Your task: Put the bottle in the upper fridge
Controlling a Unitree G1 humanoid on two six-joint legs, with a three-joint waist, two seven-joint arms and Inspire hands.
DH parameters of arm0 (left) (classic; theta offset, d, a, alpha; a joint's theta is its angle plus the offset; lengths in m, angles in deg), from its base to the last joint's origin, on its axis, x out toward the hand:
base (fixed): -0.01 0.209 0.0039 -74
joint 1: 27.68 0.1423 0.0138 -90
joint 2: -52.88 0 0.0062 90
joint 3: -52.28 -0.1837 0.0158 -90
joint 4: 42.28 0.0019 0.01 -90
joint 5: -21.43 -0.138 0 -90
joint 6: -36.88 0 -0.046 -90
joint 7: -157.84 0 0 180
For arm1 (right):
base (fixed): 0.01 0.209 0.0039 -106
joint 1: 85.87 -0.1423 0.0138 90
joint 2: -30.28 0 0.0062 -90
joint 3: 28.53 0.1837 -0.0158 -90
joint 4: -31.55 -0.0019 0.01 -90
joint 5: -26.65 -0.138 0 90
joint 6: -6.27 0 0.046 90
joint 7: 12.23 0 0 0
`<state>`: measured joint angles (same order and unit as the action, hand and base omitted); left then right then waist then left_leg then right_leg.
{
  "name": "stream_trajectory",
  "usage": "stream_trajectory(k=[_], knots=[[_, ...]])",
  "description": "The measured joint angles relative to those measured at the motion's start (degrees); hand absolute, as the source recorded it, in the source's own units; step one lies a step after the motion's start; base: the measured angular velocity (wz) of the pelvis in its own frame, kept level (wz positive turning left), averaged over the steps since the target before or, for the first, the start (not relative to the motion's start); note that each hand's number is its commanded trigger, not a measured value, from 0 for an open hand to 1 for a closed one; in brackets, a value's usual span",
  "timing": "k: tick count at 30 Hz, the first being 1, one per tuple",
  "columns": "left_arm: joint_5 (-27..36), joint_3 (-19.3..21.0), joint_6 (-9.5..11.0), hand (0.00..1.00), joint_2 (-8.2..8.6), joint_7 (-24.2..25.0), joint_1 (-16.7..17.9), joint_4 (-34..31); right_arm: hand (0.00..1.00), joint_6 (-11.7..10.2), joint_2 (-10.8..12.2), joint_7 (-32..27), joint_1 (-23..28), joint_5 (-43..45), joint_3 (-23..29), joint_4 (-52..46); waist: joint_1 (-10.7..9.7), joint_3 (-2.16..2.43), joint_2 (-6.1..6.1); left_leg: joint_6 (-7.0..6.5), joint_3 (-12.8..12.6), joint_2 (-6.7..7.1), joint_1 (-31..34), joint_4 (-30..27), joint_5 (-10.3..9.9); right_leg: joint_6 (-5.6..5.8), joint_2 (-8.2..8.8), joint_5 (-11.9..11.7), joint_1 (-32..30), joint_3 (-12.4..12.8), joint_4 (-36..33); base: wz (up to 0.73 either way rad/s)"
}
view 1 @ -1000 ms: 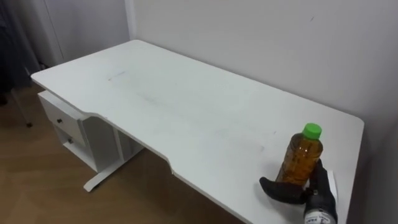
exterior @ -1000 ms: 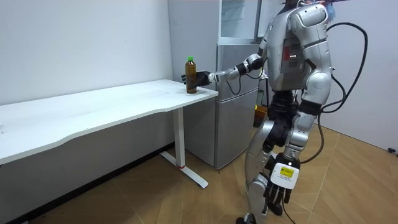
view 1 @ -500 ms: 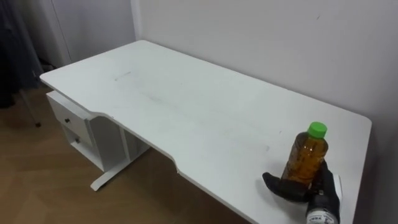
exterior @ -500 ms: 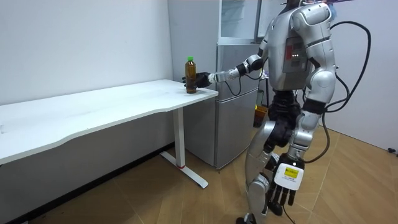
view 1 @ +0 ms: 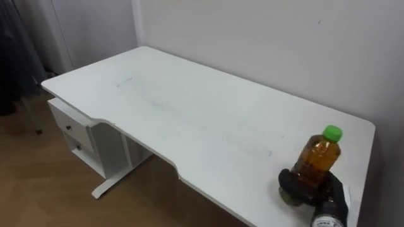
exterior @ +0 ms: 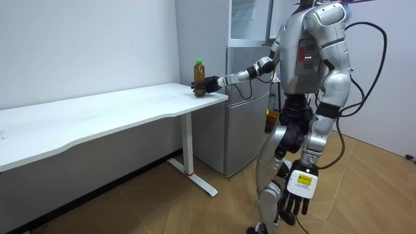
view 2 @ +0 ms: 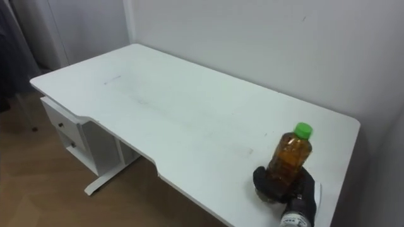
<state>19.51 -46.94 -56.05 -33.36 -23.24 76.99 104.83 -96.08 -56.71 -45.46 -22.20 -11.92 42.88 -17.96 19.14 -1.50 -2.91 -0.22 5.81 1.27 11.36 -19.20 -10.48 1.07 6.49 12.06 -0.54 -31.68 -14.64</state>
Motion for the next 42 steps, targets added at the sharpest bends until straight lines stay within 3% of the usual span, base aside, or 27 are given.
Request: stream_trajectory(k=[11, 17, 19, 21, 23, 26, 28, 33, 36, 42], knots=[[0.06, 0.72, 0.03, 0.0, -0.12, 0.41, 1.37, -0.25, 1.0, 1.16, 0.79, 3.84, 0.45, -1.57, -0.28, 1.72, -0.03, 0.05, -0.01, 0.0, -0.5, -0.07, -1.93, 0.76, 0.0, 0.09, 0.1, -0.02, 1.69, 0.22, 0.1, -0.01], [-0.13, 1.68, 0.35, 0.0, -0.1, 0.93, 2.46, -0.66, 1.0, 2.97, 0.77, 5.44, 1.02, -1.7, -0.46, -1.33, -0.4, 0.51, -0.75, -0.04, -0.94, -0.08, -2.1, 0.97, 0.06, 0.15, 0.21, 0.02, 1.31, 0.61, 0.08, -0.02], [-0.34, 4.3, 0.84, 0.0, -0.1, 1.65, 2.89, -1.05, 1.0, 3.17, 0.52, 7.4, 2.49, -1.73, -0.45, -5.74, -0.32, 0.89, -1.44, -0.06, -1.74, -0.21, -2.47, 1.48, 0.14, 0.15, 0.21, 0.02, 0.96, 1.5, 0.11, -0.18], [-0.26, 5.89, 0.94, 0.0, -0.1, 1.88, 3.37, -1.17, 1.0, 3.36, 0.27, 9.71, 3.35, -1.4, -0.39, -8.6, -0.93, 0.9, -1.47, -0.08, -2.33, -0.31, -3.3, 1.55, 0.15, 0.25, 0.25, -0.04, 1.6, 1.75, 0.29, -0.08], [-0.05, 7.9, 1.34, 0.0, -0.09, 2.11, 4.29, -1.86, 1.0, 4.32, -0.74, 11.67, 4.26, -1.32, -0.27, -13.38, -2.69, 0.89, -1.51, -0.08, -2.31, -0.25, -3.68, 1.8, 0.15, 0.41, 0.13, -0.14, 2.15, 1.7, 0.82, 0.05], [-0.02, 9.29, 1.76, 0.0, -0.1, 1.64, 4.58, -1.84, 1.0, 4.91, -4.35, 13.57, 6.3, -1.25, -0.28, -22.26, -4.22, 0.85, -1.6, -0.08, -2.73, -0.27, -4.57, 2.31, 0.15, 0.48, 0.15, -0.18, 2.7, 2.06, 1.01, -0.1], [-0.02, 10.41, 2.15, 0.0, -0.05, 1.52, 4.89, -1.41, 1.0, 4.91, -5.67, 15.32, 6.37, -1.19, -0.23, -26.15, -4.85, 0.8, -1.91, -0.13, -4.57, -0.65, -6.53, 3.56, 0.19, 0.48, 0.05, -0.19, 3.3, 3.83, 1.02, -0.35], [0.02, 11.85, 2.22, 0.0, -0.06, 0.44, 4.93, -1.45, 1.0, 5.63, -7.29, 18.63, 8.49, -1.18, 0.57, -35.58, -7.54, 0.95, -2.51, -0.13, -6.47, -0.98, -8.1, 5.19, 0.16, 0.51, -0.18, -0.26, 3.62, 6.16, 1.04, -0.24], [0.02, 12.47, 2.26, 0.0, -0.1, 0.44, 4.9, -1.76, 1.0, 6.44, -7.36, 21.15, 8.53, 0.16, 2.18, -38.96, -7.98, 1.0, -2.52, -0.1, -8.14, -1.47, -9.12, 5.69, 0.14, 0.39, -0.56, -0.61, 3.54, 7.93, 1.1, -0.27], [-0.34, 14.75, 2.77, 0.0, 0.01, 1.64, 4.77, -0.56, 1.0, 7.34, -9.58, 24.17, 8.51, 1.87, 6.79, -46.1, -9.36, 1.12, -2.38, -0.1, -8.43, -1.51, -10.3, 5.77, 0.14, 0.35, -0.59, -0.64, 4.08, 8.24, 1.16, -0.06]])
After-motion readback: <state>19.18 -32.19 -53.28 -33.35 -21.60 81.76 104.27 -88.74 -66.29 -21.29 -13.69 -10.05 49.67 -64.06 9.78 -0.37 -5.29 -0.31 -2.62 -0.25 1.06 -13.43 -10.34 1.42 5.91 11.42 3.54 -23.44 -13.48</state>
